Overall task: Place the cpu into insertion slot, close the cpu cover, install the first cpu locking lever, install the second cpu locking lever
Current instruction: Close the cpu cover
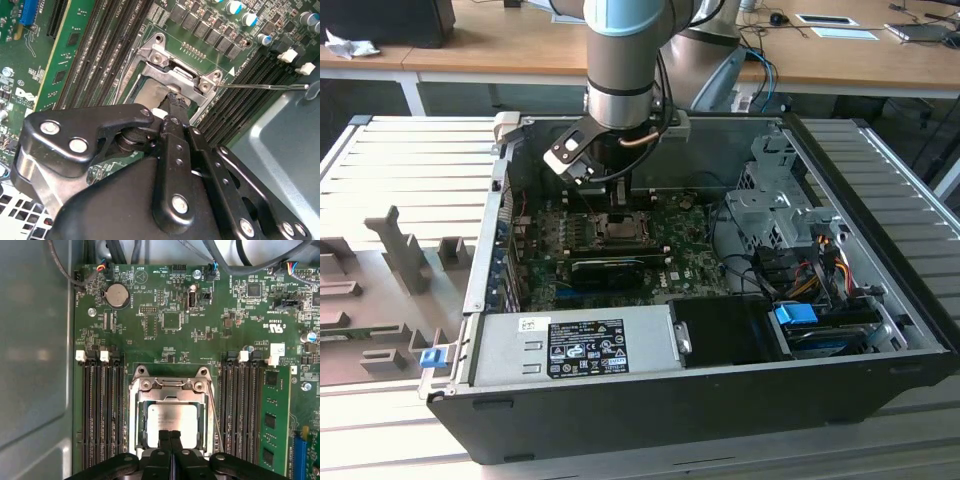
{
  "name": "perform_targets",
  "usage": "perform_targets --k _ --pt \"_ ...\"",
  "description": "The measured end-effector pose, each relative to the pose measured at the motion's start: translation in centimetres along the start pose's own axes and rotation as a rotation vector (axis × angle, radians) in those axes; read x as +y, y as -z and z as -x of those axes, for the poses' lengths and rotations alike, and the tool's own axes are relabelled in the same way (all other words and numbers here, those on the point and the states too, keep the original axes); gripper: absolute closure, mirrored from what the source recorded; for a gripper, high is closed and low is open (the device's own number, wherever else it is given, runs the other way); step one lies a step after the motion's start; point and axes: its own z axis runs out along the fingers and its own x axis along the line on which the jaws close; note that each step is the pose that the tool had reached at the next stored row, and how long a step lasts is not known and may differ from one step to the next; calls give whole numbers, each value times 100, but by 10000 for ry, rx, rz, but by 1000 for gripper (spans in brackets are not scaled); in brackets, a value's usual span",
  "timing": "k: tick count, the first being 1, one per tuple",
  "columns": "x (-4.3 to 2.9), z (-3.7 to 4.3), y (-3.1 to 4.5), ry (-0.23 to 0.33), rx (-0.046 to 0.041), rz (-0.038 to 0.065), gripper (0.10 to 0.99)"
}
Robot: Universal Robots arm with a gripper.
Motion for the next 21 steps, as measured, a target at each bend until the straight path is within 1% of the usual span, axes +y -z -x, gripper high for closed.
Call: perform_targets --k 4,7,9,12,13,15,19,20,21 --pt "-21 -1 -22 71 3 75 980" --pt "-56 1 -69 221 4 86 980" --pt "-99 1 -99 278 4 100 980" --pt "-101 2 -131 285 -7 119 980" --pt "-102 2 -132 284 -18 127 980" --pt "-100 1 -126 286 -13 155 980" --pt "-100 0 -63 285 -16 161 980" --pt "-95 0 -62 284 -14 162 980" --pt "-68 0 -62 285 -16 160 980"
